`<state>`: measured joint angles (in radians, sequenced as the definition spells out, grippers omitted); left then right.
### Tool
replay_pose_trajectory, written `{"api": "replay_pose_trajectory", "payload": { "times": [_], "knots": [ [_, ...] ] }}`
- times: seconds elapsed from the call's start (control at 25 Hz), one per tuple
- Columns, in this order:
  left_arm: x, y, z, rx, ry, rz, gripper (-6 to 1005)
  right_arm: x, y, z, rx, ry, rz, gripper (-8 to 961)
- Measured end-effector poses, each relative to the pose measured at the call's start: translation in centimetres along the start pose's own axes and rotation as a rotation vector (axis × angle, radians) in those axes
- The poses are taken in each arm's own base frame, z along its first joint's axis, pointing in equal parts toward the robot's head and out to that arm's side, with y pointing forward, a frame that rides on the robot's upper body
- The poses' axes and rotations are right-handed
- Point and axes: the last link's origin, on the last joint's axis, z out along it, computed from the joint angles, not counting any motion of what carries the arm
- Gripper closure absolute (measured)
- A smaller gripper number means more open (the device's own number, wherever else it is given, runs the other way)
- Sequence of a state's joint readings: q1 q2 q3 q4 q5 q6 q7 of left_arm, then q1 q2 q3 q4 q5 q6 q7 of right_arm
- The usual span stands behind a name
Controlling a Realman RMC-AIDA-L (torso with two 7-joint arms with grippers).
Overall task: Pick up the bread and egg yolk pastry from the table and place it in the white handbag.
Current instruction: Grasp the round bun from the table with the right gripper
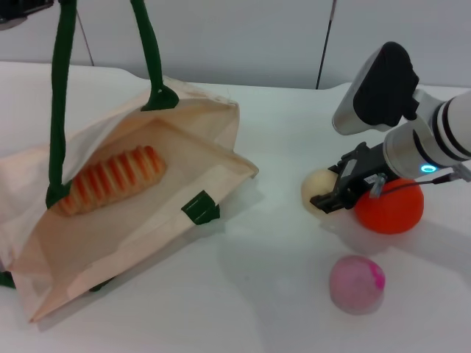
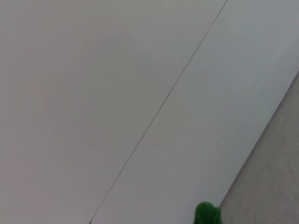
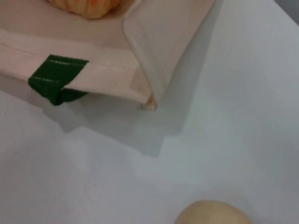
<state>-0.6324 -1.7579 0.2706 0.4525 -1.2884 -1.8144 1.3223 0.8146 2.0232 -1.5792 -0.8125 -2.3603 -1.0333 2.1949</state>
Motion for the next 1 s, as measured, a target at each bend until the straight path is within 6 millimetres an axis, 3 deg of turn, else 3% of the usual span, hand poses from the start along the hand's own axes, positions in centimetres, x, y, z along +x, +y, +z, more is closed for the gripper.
{"api": "replay_pose_trajectory", "payload": {
  "times": [0.4, 0.64, 0.84, 1.0],
  "knots": [
    [0.0, 0.0, 0.0, -0.003, 0.002, -0.002, 820, -0.7, 0.1, -0.5, 0.001, -0.027, -0.013, 345],
    [0.1, 0.1, -0.1, -0.006, 0.006, -0.003, 816, -0.9, 0.5, -3.1, -0.002, -0.111, -0.033, 361],
    [0.3, 0.1, 0.1, -0.011, 0.007, -0.002, 813, -2.0, 2.9, -4.6, -0.108, -0.195, -0.117, 360],
    [0.6, 0.3, 0.9, -0.03, 0.0, 0.004, 811, -4.0, 5.8, -4.1, -0.208, -0.234, -0.212, 370]
  ]
}}
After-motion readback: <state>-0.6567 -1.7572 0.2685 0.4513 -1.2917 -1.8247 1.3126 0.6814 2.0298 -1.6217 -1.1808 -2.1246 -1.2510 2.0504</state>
